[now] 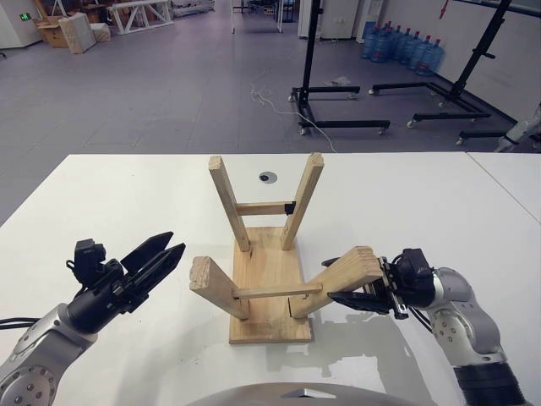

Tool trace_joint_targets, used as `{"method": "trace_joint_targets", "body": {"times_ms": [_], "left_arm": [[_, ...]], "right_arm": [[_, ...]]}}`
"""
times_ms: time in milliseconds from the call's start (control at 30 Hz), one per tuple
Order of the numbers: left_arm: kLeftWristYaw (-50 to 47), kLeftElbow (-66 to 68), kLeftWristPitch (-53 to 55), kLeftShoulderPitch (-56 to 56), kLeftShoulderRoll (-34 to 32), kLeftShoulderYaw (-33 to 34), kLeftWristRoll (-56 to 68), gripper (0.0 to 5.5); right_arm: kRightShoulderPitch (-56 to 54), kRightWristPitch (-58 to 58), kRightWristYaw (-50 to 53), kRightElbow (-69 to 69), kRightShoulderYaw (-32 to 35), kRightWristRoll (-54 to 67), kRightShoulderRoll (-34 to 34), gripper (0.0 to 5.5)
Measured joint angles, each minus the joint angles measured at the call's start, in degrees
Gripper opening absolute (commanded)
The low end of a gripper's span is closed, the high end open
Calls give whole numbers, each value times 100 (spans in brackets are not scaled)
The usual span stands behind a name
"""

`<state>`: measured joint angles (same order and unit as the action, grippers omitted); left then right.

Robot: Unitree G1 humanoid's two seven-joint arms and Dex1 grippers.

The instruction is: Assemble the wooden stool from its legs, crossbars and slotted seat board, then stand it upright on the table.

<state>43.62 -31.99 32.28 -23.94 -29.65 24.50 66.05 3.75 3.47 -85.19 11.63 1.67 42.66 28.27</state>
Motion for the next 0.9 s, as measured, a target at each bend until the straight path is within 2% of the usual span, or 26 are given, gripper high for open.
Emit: {"method": "trace_joint_targets", "body": {"times_ms": [300,733,900], "left_arm": [[-163,-158,2,268,-9,-419,-168,346],[-320,-204,-32,570,-6,-811,-412,346],[-207,-107,-128,718,-39,-740,-541,346]], "right_arm": [[-73,-98,211,-53,-210,-118,-54,205],[-192,392,371,88,-390,-47,34,205],[-212,385,375,124,-401,-93,22,205]]}}
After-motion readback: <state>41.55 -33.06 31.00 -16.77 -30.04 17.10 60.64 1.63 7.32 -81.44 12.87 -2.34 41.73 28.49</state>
